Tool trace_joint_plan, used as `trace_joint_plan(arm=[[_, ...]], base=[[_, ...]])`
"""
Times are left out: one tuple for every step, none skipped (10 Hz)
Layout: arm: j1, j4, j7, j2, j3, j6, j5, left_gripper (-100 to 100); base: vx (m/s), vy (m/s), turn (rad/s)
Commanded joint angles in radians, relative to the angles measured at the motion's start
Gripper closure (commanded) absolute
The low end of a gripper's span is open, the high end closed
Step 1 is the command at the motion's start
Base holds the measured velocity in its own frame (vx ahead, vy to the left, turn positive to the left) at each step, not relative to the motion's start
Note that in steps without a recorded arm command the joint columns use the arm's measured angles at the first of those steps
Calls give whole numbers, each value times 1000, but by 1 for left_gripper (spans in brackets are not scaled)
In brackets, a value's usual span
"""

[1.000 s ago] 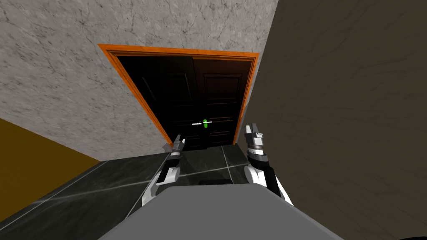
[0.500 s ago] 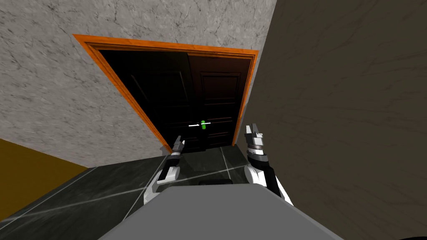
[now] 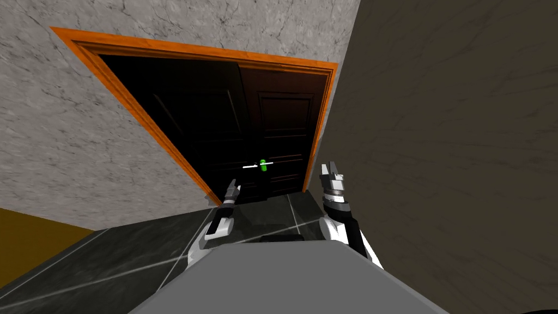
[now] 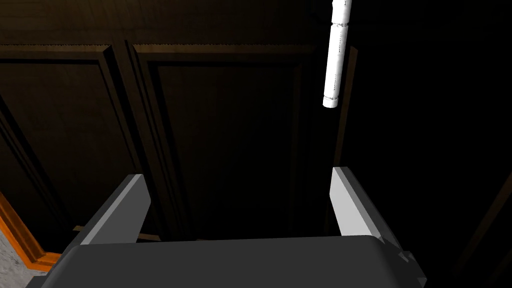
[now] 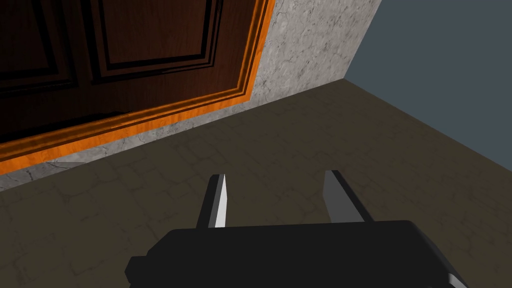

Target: Pull the door open

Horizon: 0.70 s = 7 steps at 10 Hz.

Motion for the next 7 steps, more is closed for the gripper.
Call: trace_joint_plan(arm=[[-25,46,3,10,7,8,3,-100],[-32,64,5,14,10,9,4,-100],[-39,81,7,18,13,10,5,-100],[-53,114,11,27,18,13,8,-100],[-60,131,12,31,21,15,9,-100],[-67,146,14,35,23,16,10,-100],[-73,161,16,38,25,17,11,-100]], base=[[130,-14,-64],[140,-14,-64],[108,-3,-53],[141,5,-71],[146,-1,-58],[124,-1,-31],[103,-2,-40]])
